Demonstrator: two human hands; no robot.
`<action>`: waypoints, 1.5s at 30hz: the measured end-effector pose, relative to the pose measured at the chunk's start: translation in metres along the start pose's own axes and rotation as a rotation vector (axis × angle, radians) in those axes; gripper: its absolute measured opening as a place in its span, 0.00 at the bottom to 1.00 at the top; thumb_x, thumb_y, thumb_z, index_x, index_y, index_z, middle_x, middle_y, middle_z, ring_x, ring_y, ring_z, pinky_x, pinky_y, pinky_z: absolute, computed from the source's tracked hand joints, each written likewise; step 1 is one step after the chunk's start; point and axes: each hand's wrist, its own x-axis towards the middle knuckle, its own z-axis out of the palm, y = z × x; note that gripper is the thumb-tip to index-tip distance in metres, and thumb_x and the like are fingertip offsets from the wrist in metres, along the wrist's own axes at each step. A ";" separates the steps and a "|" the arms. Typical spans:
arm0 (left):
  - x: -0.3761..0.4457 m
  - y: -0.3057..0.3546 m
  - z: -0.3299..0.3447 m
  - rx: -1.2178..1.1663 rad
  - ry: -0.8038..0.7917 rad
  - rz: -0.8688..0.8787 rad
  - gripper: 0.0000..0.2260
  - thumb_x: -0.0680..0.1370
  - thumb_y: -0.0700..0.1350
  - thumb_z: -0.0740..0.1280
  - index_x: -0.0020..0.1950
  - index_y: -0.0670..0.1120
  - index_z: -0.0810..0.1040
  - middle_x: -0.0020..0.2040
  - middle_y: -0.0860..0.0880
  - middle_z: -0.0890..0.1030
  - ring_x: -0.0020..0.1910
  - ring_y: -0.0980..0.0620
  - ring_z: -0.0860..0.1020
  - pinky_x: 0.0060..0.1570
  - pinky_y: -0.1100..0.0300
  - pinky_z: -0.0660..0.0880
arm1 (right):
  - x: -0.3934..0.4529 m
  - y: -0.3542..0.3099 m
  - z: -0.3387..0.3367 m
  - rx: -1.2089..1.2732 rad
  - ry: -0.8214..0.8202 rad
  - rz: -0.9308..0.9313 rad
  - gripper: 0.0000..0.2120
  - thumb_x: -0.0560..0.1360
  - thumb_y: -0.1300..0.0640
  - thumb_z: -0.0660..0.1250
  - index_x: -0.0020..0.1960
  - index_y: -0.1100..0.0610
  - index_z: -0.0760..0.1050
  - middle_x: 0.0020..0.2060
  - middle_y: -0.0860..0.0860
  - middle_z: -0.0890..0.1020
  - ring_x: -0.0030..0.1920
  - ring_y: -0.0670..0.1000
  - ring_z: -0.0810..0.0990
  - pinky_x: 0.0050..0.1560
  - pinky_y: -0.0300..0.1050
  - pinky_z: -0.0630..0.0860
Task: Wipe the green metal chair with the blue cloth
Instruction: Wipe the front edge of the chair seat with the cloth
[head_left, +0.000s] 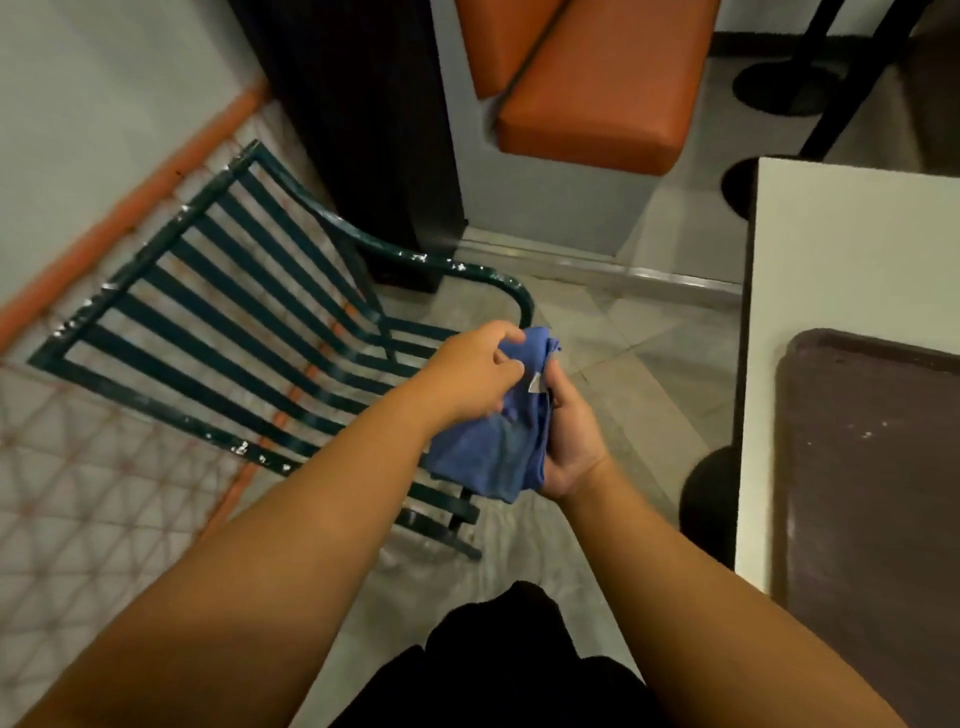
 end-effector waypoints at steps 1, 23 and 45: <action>0.001 -0.010 -0.005 0.030 0.038 -0.003 0.15 0.78 0.41 0.60 0.63 0.51 0.72 0.49 0.45 0.79 0.38 0.49 0.78 0.42 0.52 0.78 | 0.004 0.005 0.000 -0.011 0.004 0.039 0.28 0.78 0.40 0.58 0.69 0.58 0.71 0.67 0.62 0.73 0.67 0.60 0.71 0.71 0.58 0.62; -0.044 -0.288 0.026 -0.033 0.345 -0.366 0.12 0.79 0.41 0.61 0.61 0.50 0.75 0.61 0.50 0.74 0.51 0.56 0.74 0.44 0.67 0.70 | 0.060 0.193 -0.109 -1.259 0.314 -0.149 0.19 0.79 0.64 0.59 0.60 0.41 0.70 0.64 0.47 0.74 0.61 0.45 0.74 0.61 0.38 0.70; -0.026 -0.337 0.036 0.336 0.361 -0.068 0.17 0.78 0.38 0.60 0.66 0.49 0.73 0.67 0.51 0.73 0.70 0.52 0.65 0.70 0.57 0.62 | 0.083 0.263 -0.168 -1.786 0.200 -0.404 0.35 0.79 0.60 0.59 0.72 0.30 0.47 0.75 0.34 0.44 0.76 0.46 0.40 0.73 0.43 0.43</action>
